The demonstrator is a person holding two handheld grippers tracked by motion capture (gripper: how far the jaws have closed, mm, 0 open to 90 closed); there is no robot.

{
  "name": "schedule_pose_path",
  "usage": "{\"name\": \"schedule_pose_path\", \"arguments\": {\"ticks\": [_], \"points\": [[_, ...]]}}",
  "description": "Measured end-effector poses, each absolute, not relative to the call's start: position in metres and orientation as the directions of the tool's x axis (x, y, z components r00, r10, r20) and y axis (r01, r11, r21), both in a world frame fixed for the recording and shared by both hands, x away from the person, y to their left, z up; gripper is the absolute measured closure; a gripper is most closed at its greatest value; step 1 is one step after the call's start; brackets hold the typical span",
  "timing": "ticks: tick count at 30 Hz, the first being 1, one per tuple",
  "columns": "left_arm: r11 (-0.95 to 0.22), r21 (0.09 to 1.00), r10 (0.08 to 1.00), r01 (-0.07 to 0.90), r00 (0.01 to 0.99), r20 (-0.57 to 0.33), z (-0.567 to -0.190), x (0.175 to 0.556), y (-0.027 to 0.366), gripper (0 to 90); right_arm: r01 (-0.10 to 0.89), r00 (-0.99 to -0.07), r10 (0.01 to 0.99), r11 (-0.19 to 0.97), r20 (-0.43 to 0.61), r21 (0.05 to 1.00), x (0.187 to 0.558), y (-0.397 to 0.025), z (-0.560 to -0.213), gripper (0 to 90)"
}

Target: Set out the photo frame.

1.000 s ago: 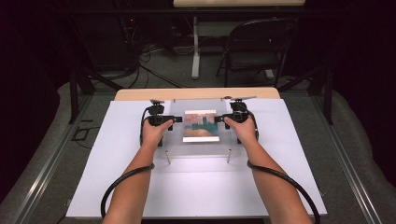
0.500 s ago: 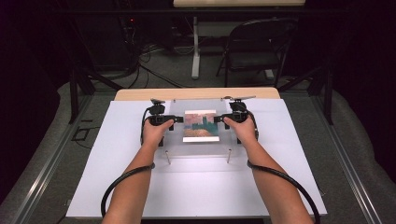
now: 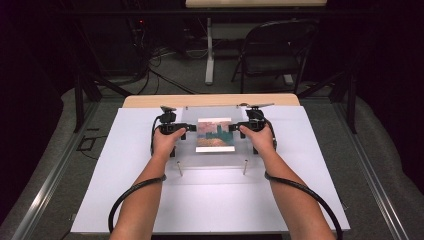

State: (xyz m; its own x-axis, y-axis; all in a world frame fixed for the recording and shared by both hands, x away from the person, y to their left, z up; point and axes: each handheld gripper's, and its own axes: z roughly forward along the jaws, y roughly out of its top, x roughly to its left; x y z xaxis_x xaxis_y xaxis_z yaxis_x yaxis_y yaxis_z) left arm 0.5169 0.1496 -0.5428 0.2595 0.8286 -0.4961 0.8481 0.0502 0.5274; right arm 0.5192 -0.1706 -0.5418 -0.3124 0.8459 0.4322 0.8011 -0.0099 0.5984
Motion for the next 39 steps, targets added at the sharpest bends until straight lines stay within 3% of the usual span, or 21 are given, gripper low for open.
{"name": "schedule_pose_path", "arguments": {"ticks": [22,39], "points": [[0.082,0.51,0.829,0.856,0.225,-0.512,-0.536,0.517,0.154,33.9,0.805,-0.309,0.853,-0.001,0.421,0.593,0.519,-0.173,-0.535,28.7],[0.07,0.542,0.824,0.837,0.258,-0.505,-0.516,0.511,0.16,39.8,0.746,-0.358,0.854,0.019,0.378,0.665,0.511,-0.171,-0.519,30.0]]}}
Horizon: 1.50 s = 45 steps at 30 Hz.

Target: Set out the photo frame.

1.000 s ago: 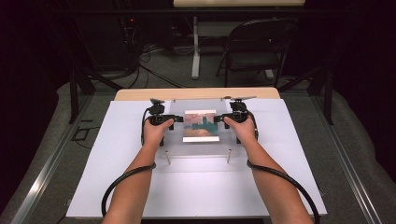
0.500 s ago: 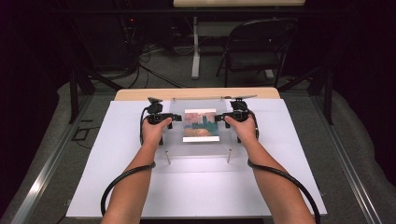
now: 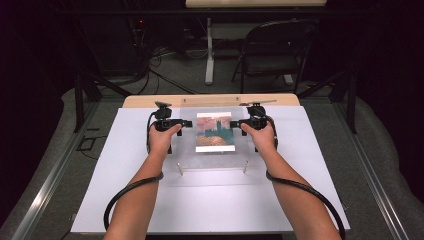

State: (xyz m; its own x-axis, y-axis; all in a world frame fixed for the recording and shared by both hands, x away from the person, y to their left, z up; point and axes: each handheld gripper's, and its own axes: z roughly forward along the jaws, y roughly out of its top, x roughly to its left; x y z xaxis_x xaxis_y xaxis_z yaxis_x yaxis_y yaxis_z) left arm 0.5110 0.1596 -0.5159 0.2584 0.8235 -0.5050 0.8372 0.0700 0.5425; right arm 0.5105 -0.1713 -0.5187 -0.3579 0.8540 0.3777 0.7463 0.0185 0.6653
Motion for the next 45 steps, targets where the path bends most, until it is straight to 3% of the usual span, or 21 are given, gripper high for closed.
{"name": "schedule_pose_path", "arguments": {"ticks": [21,45], "points": [[0.041,0.587,0.813,0.809,0.314,-0.49,-0.492,0.496,0.165,45.5,0.701,-0.405,0.858,0.071,0.315,0.71,0.494,-0.172,-0.494,33.3],[-0.047,0.658,0.821,0.752,0.404,-0.403,-0.449,0.454,0.169,53.2,0.611,-0.468,0.864,0.166,0.184,0.774,0.45,-0.173,-0.452,42.5]]}}
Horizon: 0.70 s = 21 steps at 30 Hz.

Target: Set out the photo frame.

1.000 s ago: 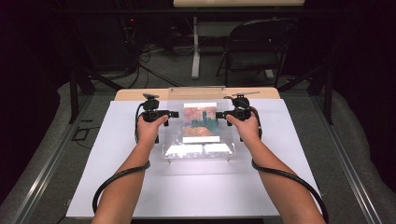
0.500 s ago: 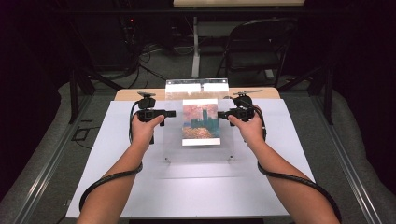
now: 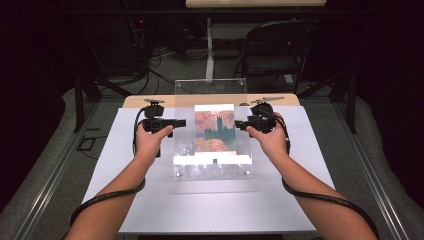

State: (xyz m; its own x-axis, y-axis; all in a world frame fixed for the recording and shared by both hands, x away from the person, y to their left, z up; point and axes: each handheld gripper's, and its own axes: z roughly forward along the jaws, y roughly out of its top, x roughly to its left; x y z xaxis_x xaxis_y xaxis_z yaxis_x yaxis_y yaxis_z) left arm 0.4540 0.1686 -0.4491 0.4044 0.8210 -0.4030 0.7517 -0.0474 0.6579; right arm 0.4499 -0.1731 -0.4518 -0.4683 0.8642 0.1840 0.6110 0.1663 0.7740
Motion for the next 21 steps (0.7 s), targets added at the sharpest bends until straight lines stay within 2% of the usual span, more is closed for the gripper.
{"name": "schedule_pose_path", "arguments": {"ticks": [21], "points": [[-0.091,0.722,0.817,0.686,0.466,-0.339,-0.429,0.413,0.172,59.3,0.563,-0.507,0.854,0.221,0.121,0.797,0.411,-0.18,-0.427,55.7]]}}
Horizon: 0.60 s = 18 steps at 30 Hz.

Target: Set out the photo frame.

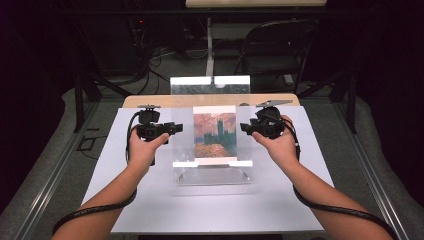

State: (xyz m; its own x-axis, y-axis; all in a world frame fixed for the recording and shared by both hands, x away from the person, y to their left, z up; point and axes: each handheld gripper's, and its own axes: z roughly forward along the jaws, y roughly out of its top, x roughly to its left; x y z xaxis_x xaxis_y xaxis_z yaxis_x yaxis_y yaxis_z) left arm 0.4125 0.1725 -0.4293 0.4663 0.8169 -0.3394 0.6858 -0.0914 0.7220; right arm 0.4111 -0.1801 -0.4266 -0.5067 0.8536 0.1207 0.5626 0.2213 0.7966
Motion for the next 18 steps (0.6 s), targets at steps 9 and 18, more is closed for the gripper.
{"name": "schedule_pose_path", "arguments": {"ticks": [9,18], "points": [[-0.12,0.736,0.812,0.666,0.493,-0.313,-0.425,0.399,0.174,61.3,0.537,-0.529,0.843,0.244,0.098,0.807,0.396,-0.182,-0.421,57.0],[-0.096,0.752,0.799,0.652,0.501,-0.332,-0.423,0.384,0.178,64.5,0.53,-0.547,0.83,0.241,0.111,0.813,0.384,-0.186,-0.417,59.2]]}}
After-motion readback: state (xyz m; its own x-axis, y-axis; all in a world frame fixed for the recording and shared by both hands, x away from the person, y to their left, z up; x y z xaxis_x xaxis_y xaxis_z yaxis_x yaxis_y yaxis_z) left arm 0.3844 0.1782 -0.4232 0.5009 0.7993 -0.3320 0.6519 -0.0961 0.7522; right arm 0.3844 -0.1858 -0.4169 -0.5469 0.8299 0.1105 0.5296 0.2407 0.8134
